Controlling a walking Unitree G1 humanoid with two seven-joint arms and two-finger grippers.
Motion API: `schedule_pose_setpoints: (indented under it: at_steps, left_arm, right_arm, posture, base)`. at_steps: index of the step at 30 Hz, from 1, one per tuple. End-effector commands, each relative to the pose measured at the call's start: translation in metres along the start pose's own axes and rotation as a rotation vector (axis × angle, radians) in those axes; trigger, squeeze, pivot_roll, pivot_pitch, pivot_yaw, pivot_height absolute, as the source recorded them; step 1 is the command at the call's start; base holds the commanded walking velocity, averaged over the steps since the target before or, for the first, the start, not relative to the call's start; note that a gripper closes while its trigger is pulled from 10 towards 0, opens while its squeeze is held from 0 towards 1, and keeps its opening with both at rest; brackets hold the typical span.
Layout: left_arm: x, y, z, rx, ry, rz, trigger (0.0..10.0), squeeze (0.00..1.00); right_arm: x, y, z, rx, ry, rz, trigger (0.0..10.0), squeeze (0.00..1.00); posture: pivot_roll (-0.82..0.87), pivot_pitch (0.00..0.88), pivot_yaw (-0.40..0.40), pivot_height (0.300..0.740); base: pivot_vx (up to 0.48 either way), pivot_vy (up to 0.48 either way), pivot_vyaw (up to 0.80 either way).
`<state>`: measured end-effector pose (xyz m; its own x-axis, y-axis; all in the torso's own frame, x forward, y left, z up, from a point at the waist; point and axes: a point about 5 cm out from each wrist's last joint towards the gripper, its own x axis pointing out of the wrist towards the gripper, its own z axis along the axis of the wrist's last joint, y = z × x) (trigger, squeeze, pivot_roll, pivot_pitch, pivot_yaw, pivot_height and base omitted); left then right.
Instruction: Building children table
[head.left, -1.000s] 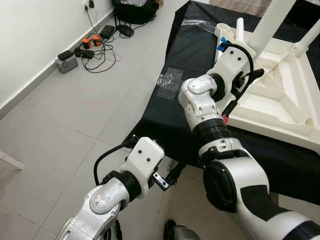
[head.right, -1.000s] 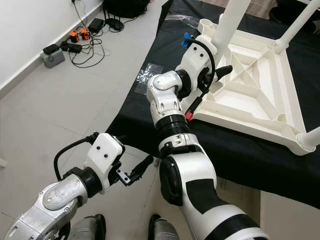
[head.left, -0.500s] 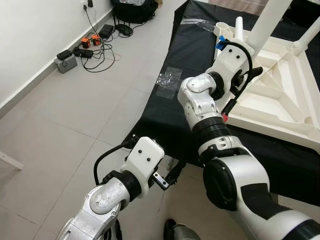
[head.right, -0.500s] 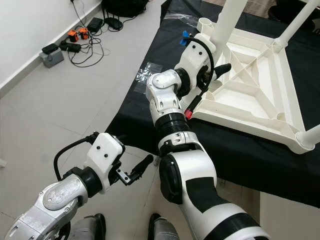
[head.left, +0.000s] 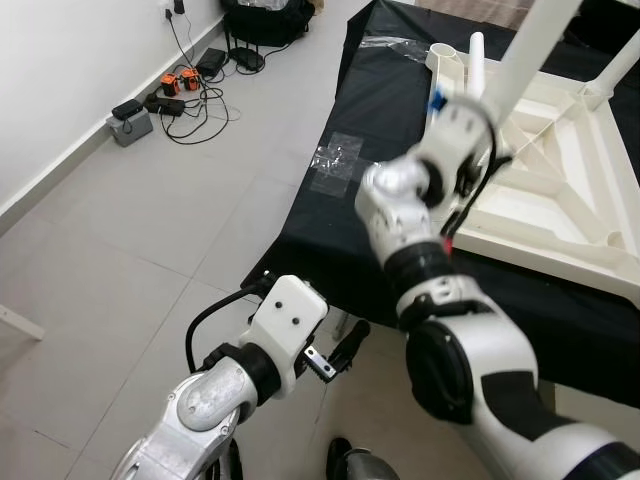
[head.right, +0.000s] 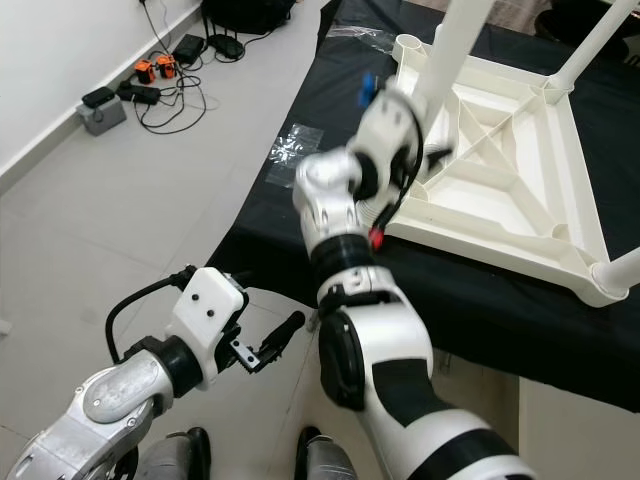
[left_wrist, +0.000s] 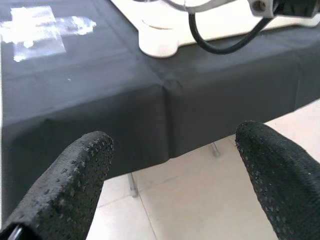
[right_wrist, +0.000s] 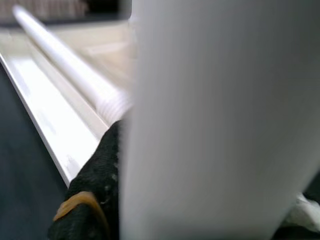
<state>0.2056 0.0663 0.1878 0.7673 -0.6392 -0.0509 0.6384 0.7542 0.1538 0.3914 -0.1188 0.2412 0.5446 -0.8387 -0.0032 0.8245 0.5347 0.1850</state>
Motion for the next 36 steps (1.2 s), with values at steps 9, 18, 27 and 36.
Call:
schedule_pose_setpoints:
  at_steps: [9,18,27,36]
  left_arm:
    - [0.000,-0.002,-0.001,0.012,0.000,-0.003,10.0,0.00]
    - [-0.001,0.001,0.001,0.021,-0.008,0.010,10.0,0.00]
    - [-0.001,0.003,0.001,0.023,-0.009,0.024,10.0,0.00]
    - [0.001,0.002,0.000,0.026,-0.016,0.022,10.0,0.00]
  right_arm:
    - [0.004,0.000,0.004,0.055,0.024,0.002,7.2,0.00]
    - [0.005,0.002,0.006,0.120,0.052,0.043,0.0,0.00]
    - [0.006,0.009,0.022,0.232,0.036,0.148,10.0,0.00]
    - [0.011,0.019,0.061,0.225,-0.055,0.228,10.0,0.00]
  posture:
    - [0.07,0.265,-0.102,0.740]
    - [0.07,0.258,-0.101,0.740]
    - [0.07,0.248,-0.101,0.740]
    - [0.07,0.225,-0.099,0.740]
  base:
    - [0.000,0.000,0.00]
    - [0.000,0.000,0.00]
    - [0.000,0.000,0.00]
    - [0.000,0.000,0.00]
